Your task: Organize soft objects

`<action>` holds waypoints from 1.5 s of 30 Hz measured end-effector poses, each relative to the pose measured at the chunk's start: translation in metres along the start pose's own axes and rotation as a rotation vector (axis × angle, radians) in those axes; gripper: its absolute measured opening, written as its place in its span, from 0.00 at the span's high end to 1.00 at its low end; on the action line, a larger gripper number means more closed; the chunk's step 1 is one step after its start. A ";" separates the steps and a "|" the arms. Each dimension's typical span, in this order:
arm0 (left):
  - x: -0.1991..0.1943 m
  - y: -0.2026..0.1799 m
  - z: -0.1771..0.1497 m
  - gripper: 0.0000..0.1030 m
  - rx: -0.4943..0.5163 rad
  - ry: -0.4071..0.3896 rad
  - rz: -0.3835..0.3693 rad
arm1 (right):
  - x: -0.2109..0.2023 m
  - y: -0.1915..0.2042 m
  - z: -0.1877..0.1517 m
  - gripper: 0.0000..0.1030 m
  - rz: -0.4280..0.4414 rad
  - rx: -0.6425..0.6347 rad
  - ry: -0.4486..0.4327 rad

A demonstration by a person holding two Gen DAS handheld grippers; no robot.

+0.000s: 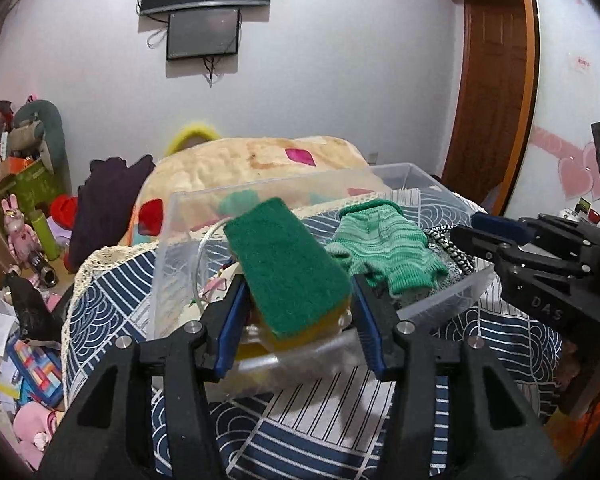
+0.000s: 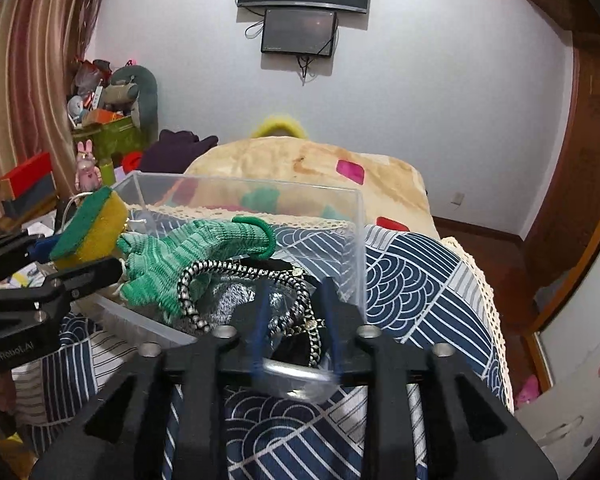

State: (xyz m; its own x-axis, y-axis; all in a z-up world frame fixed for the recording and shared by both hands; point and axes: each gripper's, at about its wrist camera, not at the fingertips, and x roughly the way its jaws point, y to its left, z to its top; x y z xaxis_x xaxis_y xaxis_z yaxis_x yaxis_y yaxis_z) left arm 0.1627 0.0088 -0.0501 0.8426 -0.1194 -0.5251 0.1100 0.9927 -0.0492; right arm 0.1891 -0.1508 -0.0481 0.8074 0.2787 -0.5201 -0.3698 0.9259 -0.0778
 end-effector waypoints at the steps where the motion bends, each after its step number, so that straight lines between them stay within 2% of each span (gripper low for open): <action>1: -0.002 0.000 -0.001 0.49 -0.003 0.000 -0.008 | -0.003 -0.001 -0.001 0.67 -0.002 0.001 -0.008; 4: -0.009 0.000 -0.002 0.47 -0.009 0.004 -0.024 | -0.011 -0.001 -0.001 0.67 0.000 0.002 -0.023; 7: -0.020 -0.003 -0.002 0.46 0.001 -0.015 -0.011 | -0.023 -0.002 0.000 0.67 0.016 0.007 -0.048; 16: -0.079 -0.010 0.006 0.43 -0.013 -0.166 0.000 | -0.075 0.006 0.012 0.65 0.094 0.008 -0.183; 21: -0.112 -0.013 0.011 0.42 -0.035 -0.241 -0.005 | -0.103 0.009 0.013 0.56 0.134 0.017 -0.258; 25: -0.134 -0.016 0.007 0.36 -0.049 -0.290 -0.001 | -0.114 0.013 0.011 0.38 0.163 0.021 -0.291; 26: -0.137 -0.017 0.006 0.33 -0.049 -0.299 -0.003 | -0.116 0.014 0.010 0.34 0.171 0.024 -0.298; 30: -0.148 -0.025 -0.001 0.22 -0.028 -0.329 0.004 | -0.119 0.020 0.007 0.30 0.174 0.027 -0.314; 32: -0.151 -0.028 -0.005 0.14 -0.024 -0.336 0.012 | -0.120 0.022 0.004 0.18 0.166 0.031 -0.321; 33: -0.153 -0.028 -0.008 0.09 -0.028 -0.341 0.016 | -0.120 0.022 0.002 0.17 0.159 0.037 -0.330; 36: -0.155 -0.029 -0.013 0.05 -0.040 -0.343 0.012 | -0.122 0.021 -0.005 0.17 0.144 0.046 -0.334; 45: -0.157 -0.031 -0.019 0.01 -0.052 -0.354 0.030 | -0.124 0.012 -0.018 0.14 0.140 0.072 -0.331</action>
State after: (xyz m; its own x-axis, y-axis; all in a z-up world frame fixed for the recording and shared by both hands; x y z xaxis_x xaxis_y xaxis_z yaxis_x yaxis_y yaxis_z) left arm 0.0173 -0.0029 0.0174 0.9764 -0.0797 -0.2009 0.0634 0.9942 -0.0864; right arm 0.0761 -0.1791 0.0006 0.8609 0.4603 -0.2168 -0.4631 0.8854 0.0406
